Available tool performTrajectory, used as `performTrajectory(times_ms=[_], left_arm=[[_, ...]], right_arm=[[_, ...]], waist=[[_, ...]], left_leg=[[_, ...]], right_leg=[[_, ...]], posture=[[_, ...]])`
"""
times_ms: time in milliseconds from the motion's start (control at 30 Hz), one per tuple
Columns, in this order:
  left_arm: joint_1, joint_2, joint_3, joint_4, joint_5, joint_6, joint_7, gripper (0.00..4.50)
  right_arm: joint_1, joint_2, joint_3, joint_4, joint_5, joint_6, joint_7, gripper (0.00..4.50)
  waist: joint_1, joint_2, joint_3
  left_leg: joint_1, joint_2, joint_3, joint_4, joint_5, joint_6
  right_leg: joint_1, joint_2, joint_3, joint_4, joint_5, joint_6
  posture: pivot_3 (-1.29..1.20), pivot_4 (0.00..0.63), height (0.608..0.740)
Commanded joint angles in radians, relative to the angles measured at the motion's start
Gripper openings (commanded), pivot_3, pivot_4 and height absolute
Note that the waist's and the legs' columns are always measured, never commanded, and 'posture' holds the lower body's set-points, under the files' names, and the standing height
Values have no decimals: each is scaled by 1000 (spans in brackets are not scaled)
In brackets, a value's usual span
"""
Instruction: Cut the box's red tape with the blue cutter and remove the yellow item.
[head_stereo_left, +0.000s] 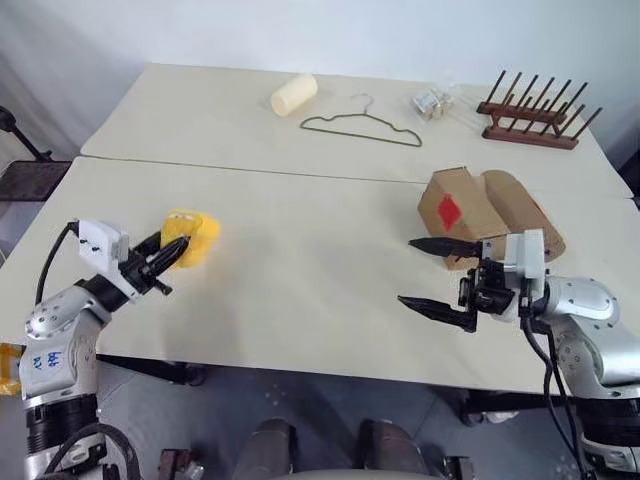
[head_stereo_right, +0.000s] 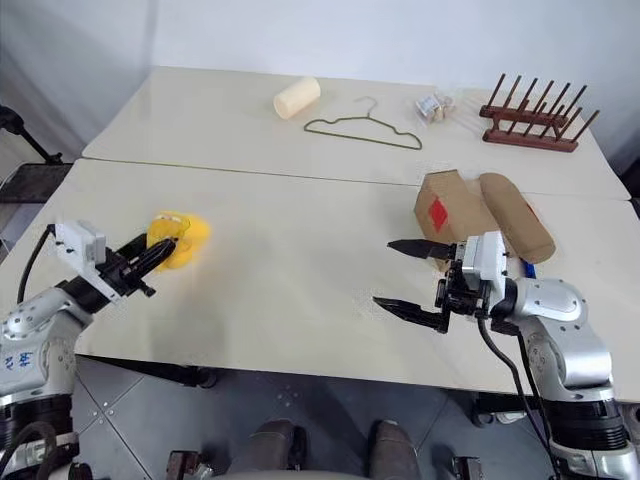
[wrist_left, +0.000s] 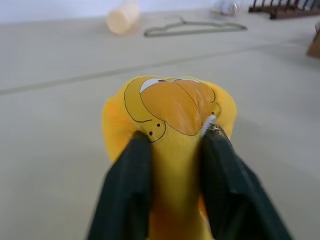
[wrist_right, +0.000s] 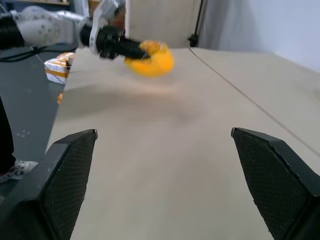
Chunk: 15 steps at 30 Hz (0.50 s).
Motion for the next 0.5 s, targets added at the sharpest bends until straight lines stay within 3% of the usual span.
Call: performTrajectory(times_ms=[33,200,233,367,500], left_arm=[[-21,36,-33,30,-13,-30,-46,2789],[-21,130,-98,30,-22,29,-153,4358],[-10,152,-103,28,-11,22,-167,4487],[21,179,-37,40,-47,6,-157,4487],[183,232,57,-76,-55,-19,-193,4487]], right_arm=[[-1,0,-37,2,-5,-34,-17,4500],[33,-35,-77,7,7,-20,-17,4500],[39,-43,-83,5,8,-17,-14,4500],[54,-68,-101,7,18,4,-10,4500],[74,-84,-132,-8,24,2,-3,4500]], waist=[[-7,0,0],[-23,0,0],[-26,0,0],[-29,0,0],[-32,0,0]], left_leg=[[0,0,0,-1,0,0],[0,2,4,-3,1,-1],[0,2,4,-3,1,-1],[1,4,4,-3,1,-1],[1,6,5,-4,0,-2]], right_leg=[[0,0,0,0,0,0],[-2,2,0,0,0,0],[-2,2,0,0,0,0],[-2,2,1,-1,0,0],[-3,3,1,-1,0,-1]], posture=[[0,150,740],[0,150,740],[0,150,740],[0,150,740],[0,150,740]])
